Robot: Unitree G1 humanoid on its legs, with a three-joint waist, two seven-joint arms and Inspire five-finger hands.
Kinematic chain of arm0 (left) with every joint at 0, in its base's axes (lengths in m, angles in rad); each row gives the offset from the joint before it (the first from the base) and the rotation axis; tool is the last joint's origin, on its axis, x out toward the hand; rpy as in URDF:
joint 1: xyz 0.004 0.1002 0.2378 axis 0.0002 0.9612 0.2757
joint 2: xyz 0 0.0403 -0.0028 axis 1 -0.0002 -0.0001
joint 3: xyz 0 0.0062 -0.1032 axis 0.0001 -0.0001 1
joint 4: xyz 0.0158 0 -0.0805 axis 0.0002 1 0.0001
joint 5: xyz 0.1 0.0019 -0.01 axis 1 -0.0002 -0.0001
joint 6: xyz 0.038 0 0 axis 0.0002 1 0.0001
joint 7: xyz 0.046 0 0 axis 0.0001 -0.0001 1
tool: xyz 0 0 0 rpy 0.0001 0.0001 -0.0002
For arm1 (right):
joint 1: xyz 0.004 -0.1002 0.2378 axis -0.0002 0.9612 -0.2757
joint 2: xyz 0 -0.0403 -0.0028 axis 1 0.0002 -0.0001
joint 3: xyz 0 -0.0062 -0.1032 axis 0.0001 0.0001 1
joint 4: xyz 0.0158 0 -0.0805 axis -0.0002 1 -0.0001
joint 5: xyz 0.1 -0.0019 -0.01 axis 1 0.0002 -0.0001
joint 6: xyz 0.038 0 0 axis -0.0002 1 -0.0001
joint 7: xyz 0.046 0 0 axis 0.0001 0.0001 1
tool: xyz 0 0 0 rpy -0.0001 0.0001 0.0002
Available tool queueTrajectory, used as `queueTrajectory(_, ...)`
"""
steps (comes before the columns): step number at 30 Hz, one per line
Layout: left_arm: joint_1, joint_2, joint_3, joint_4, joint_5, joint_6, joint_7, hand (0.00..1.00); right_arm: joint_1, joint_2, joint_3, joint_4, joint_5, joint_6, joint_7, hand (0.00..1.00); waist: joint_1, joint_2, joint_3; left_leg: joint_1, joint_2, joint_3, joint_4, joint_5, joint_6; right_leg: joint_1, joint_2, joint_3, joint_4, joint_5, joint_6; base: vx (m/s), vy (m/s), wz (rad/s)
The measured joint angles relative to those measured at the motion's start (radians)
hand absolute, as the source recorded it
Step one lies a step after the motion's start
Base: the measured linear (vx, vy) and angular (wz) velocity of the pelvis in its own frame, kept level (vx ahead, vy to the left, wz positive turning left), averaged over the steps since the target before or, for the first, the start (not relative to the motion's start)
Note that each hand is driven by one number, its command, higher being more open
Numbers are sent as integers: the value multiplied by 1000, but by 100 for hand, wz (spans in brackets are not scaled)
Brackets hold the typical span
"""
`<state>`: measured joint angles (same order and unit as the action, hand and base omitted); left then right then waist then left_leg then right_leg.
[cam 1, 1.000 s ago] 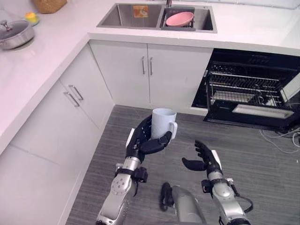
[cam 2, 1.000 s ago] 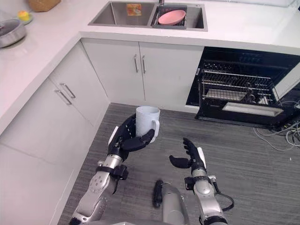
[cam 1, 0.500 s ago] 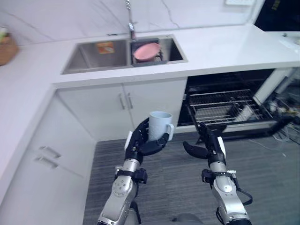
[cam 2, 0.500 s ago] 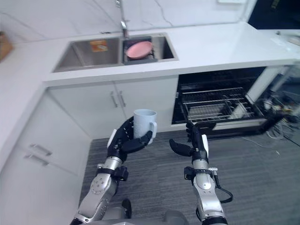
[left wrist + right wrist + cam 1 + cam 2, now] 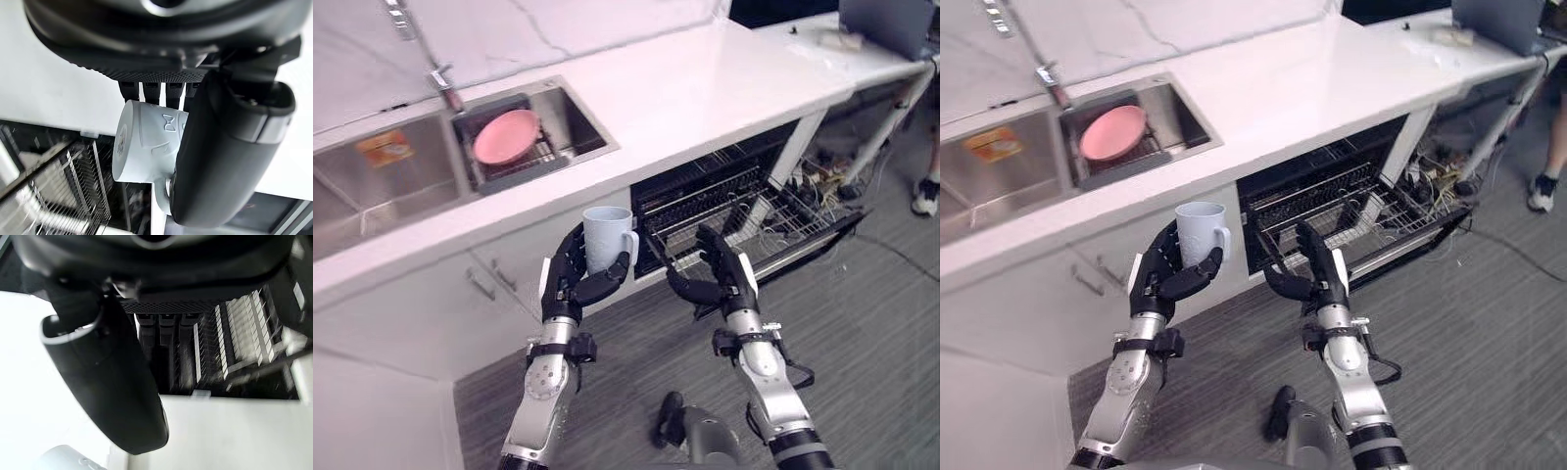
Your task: Walk over to the sink, pick up the cup, carry it to the dishwasher, place the cup inside the dishwasher, then close the dishwasher door
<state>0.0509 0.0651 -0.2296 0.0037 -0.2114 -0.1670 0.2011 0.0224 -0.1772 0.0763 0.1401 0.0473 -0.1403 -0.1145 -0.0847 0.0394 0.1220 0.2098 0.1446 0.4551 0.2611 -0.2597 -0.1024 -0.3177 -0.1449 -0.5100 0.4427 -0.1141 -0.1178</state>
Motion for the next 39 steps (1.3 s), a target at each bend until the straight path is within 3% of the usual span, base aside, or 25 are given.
queueTrajectory(1,-5,-10,-1,18,5,0,-2,30,11,1,-11,-5,10,0,2,90,-12,1,2,-17,23,-9,113,8,-10,34,2,7,-1,-17,7,346,-100,-27)
queueTrajectory(3,-14,-18,2,53,7,0,-2,30,51,0,-28,-57,54,-1,5,90,-11,-4,12,-102,91,-37,458,110,-52,143,15,45,-64,-36,17,238,-37,-43)
queueTrajectory(5,-20,-20,2,51,6,-7,0,30,66,-2,-31,-116,93,-4,4,90,-11,-4,13,-202,115,-59,583,50,-42,190,25,65,-116,-42,9,152,-1,-42)
queueTrajectory(7,-31,-20,4,50,6,-10,6,30,66,-3,-27,-161,129,-11,15,90,-6,-4,13,-278,108,-58,522,-5,-21,217,33,89,-154,-35,10,166,20,-49)
queueTrajectory(8,-32,-20,7,50,6,-12,10,30,62,-2,-19,-173,144,-22,27,90,9,-5,13,-300,85,-70,405,-21,-5,224,39,127,-166,-33,13,191,68,-82)
queueTrajectory(11,-30,-21,19,50,6,-11,24,30,55,-8,38,-177,197,-23,56,90,33,-3,12,-310,12,-183,93,1,-9,242,54,208,-186,-26,39,245,122,-91)
queueTrajectory(12,-30,-23,29,50,6,-11,35,30,55,-16,71,-177,229,-23,77,90,38,7,6,-302,1,-220,-36,106,-2,250,75,250,-197,-11,74,233,149,-108)
queueTrajectory(13,-30,-24,34,53,6,-11,42,30,57,-19,89,-179,248,-23,88,90,39,17,0,-284,4,-226,-63,207,12,261,94,269,-202,-10,84,306,192,-91)
queueTrajectory(14,-34,-21,36,58,6,-11,43,30,59,-14,94,-178,250,-21,96,90,39,8,-2,-265,0,-215,-75,205,35,269,93,284,-206,-9,92,221,130,-47)
queueTrajectory(17,-73,-5,35,89,7,-9,41,30,65,3,99,-247,331,-21,117,90,21,-6,-8,-206,-41,-184,-154,222,49,284,61,312,-225,1,111,203,167,-21)
queueTrajectory(22,-77,0,36,85,17,-10,42,30,57,7,127,-331,442,-32,167,90,19,-6,-15,-130,-77,-138,-218,224,53,332,41,358,-278,12,141,107,114,-24)
queueTrajectory(29,-75,-10,-34,76,34,-10,21,30,37,11,157,-335,441,-32,173,90,20,-6,-18,-128,-77,-129,-257,226,56,337,55,367,-333,26,164,5,3,-6)
queueTrajectory(39,-50,-32,-136,-15,55,-8,-11,30,-13,14,156,-261,305,-37,59,90,26,-3,-49,-160,-79,-147,-260,230,68,332,59,346,-377,52,168,-7,0,5)
